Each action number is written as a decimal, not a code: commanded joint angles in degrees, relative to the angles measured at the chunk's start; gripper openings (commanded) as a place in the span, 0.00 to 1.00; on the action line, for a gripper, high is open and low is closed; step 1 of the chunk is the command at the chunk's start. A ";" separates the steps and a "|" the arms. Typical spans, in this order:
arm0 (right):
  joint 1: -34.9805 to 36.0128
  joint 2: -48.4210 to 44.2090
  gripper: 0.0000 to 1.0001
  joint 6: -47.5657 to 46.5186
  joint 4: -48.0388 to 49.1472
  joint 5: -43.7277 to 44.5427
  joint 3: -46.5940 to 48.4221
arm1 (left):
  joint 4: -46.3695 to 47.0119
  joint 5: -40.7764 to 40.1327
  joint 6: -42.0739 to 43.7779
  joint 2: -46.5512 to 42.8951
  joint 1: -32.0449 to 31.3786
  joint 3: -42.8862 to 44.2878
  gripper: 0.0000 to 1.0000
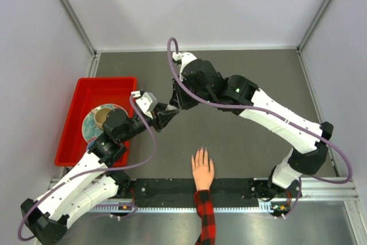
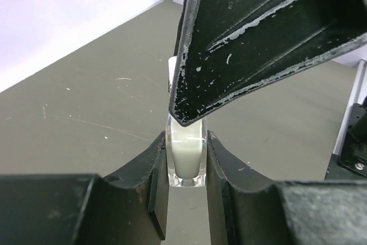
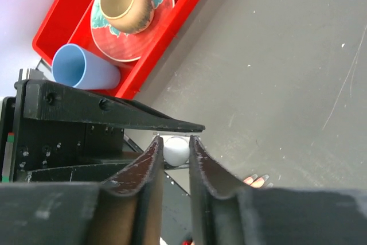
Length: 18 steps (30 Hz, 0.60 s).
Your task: Paint the nails
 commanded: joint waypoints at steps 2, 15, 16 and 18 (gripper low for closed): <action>0.47 -0.01 0.00 -3.54 1.42 -3.76 2.61 | 1.87 5.64 -2.27 -0.90 -0.21 1.80 0.00; 0.47 -15.57 0.00 -35.36 7.31 -50.87 -16.99 | 36.71 52.74 -34.66 0.22 -0.29 1.37 0.00; 0.47 -15.22 0.00 -35.89 6.00 -52.18 -15.34 | 40.41 54.41 -37.75 1.20 -0.29 2.50 0.00; 0.47 -13.46 0.00 -36.60 3.62 -52.64 -13.57 | 35.65 55.13 -37.45 2.35 -0.29 4.26 0.00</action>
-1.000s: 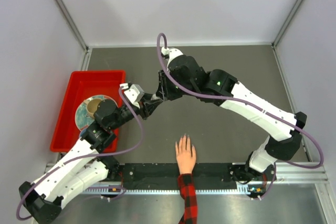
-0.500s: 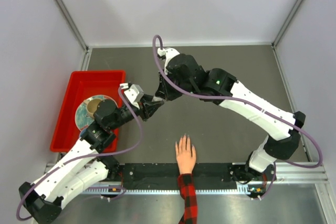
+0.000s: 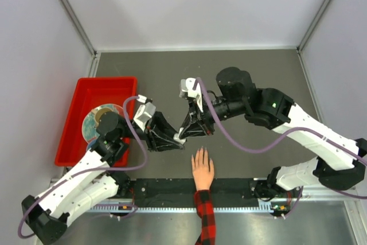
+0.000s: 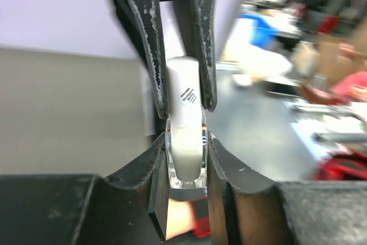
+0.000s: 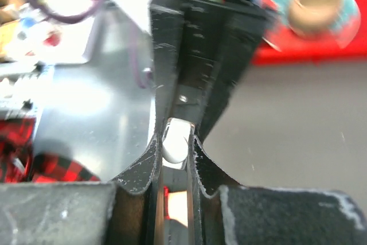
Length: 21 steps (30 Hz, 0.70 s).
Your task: Paint the nails
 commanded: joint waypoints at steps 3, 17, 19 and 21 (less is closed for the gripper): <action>0.69 2.76 0.00 -4.78 -0.39 -8.30 1.17 | -4.08 6.94 4.81 -0.58 0.08 9.42 0.00; 0.87 2.58 0.54 31.70 2.26 40.14 3.10 | -23.47 -32.64 26.47 -0.76 0.08 8.47 0.00; 1.13 4.77 0.53 34.34 1.21 41.45 5.02 | -22.51 -32.56 26.56 -0.67 -0.01 7.33 0.00; 1.74 6.71 0.52 35.05 -1.67 42.68 7.39 | -20.22 -32.91 26.56 -1.11 0.08 6.62 0.00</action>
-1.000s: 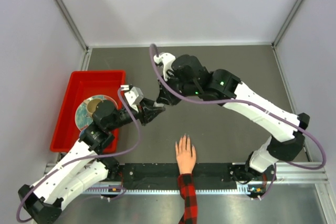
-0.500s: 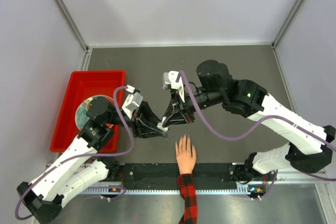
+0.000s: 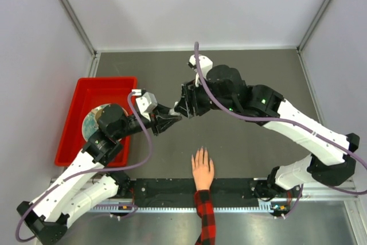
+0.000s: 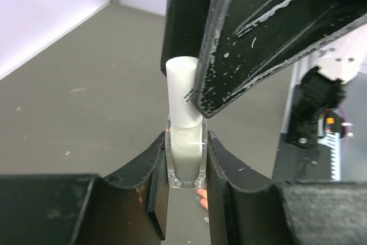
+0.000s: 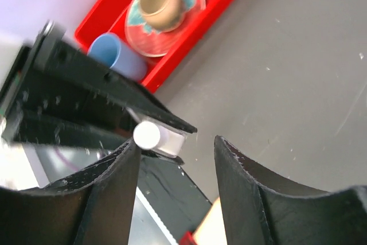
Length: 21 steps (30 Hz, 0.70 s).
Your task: Paint the nails
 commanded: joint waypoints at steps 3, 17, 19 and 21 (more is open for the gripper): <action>2.07 6.31 0.53 7.80 -3.45 10.19 8.68 | 4.20 -4.74 1.99 -0.70 -0.29 -1.93 0.00; 5.42 11.94 0.33 5.07 -9.77 14.42 15.20 | 3.94 -8.17 0.93 -2.11 -0.29 -3.43 0.00; 5.42 11.77 0.34 4.72 -10.30 15.47 15.29 | 3.06 -8.35 1.02 -1.93 -0.21 -2.99 0.00; 5.42 11.50 0.41 3.76 -10.48 15.56 15.29 | 2.62 -8.26 1.11 -1.41 -0.21 -2.64 0.00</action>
